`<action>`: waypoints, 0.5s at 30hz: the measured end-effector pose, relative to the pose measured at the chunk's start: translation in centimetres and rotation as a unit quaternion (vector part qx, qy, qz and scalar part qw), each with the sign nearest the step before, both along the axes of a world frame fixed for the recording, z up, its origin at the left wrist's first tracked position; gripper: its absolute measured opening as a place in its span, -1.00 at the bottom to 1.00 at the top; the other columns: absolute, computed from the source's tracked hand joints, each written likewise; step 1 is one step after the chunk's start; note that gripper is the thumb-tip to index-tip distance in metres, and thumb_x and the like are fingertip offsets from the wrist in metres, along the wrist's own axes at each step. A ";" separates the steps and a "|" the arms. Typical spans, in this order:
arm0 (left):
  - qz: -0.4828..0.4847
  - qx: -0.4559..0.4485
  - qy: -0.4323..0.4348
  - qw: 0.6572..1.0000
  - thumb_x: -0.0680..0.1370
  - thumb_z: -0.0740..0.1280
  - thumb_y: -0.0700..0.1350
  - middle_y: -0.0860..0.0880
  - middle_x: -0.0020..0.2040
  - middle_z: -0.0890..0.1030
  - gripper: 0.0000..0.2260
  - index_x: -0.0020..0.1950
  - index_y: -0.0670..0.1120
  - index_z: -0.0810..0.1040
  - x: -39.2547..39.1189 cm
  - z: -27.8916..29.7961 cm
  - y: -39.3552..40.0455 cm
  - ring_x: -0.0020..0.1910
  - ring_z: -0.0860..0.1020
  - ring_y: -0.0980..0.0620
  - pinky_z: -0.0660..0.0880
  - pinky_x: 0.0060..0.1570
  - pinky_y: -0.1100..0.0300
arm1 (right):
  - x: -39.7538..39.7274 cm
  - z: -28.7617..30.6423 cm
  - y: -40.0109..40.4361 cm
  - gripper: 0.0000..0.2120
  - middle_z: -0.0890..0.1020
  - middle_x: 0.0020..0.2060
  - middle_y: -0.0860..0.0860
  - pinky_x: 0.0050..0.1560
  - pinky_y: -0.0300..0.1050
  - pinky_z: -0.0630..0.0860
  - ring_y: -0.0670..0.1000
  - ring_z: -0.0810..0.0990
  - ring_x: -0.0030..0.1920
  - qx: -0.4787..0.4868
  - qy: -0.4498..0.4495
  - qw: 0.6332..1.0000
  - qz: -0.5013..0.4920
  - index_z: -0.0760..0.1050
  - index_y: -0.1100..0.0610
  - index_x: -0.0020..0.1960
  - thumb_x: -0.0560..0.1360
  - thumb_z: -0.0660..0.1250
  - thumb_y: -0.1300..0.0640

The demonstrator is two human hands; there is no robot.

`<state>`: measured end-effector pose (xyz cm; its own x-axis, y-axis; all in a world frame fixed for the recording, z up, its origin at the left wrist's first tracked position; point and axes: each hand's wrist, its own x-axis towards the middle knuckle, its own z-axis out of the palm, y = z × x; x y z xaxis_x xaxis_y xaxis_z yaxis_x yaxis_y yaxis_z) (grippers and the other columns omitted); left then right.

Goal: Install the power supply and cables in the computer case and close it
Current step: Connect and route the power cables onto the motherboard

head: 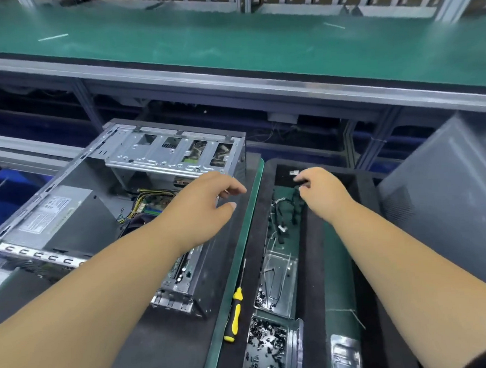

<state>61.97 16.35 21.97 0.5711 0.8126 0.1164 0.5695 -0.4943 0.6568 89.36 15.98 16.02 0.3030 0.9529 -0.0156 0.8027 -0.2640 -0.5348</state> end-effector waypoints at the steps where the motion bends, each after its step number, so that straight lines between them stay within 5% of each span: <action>1: -0.004 -0.004 0.000 1.000 0.56 0.32 -0.16 0.25 0.05 0.48 -0.76 0.13 0.16 0.56 0.4 0.1 0.0 0.05 0.42 0.39 0.29 -0.06 0.58 | 0.2 0.8 -0.4 -0.70 0.57 0.21 0.04 -0.01 -0.12 0.47 0.08 0.60 0.03 0.018 0.019 1.000 -0.003 0.58 0.07 0.23 0.58 0.21 0.25; 4: -0.008 -0.027 -0.011 1.000 0.56 0.32 -0.16 0.24 0.07 0.49 -0.76 0.11 0.17 0.57 1.4 0.2 -0.3 0.05 0.45 0.35 0.29 -0.01 0.49 | 0.4 3.1 -1.6 -0.70 0.59 0.17 -0.02 -0.05 -0.09 0.54 0.01 0.61 0.01 0.054 0.048 0.997 0.002 0.59 0.01 0.21 0.58 0.20 0.24; 9: -0.015 -0.047 -0.012 0.999 0.54 0.34 -0.16 0.24 0.02 0.50 -0.76 0.12 0.16 0.57 3.2 -0.1 -0.7 -0.03 0.46 0.37 0.32 -0.06 0.50 | 0.3 6.6 -4.0 -0.72 0.58 0.00 -0.16 -0.27 -0.39 0.36 -0.28 0.54 -0.19 0.097 0.076 0.992 -0.001 0.58 -0.13 0.17 0.59 0.25 0.17; 12: -0.013 -0.067 0.006 0.998 0.53 0.35 -0.16 0.17 0.08 0.52 -0.70 0.23 0.11 0.52 4.7 -0.6 -0.8 0.00 0.50 0.25 0.44 0.05 0.31 | 0.1 8.7 -5.9 -0.74 0.58 0.03 -0.21 -0.17 -0.38 0.37 -0.25 0.54 -0.08 0.137 0.110 0.984 -0.003 0.59 -0.16 0.12 0.57 0.28 0.17; 15: -0.004 -0.093 0.045 0.995 0.52 0.38 -0.07 0.00 0.29 0.45 -0.48 0.45 0.06 0.32 6.6 -1.5 -0.9 0.11 0.50 0.09 0.46 0.16 0.17 | 0.0 10.6 -7.8 -0.72 0.65 -0.06 -0.21 -0.27 -0.45 0.40 -0.29 0.59 -0.13 0.168 0.168 0.971 -0.015 0.60 -0.21 0.04 0.55 0.29 0.17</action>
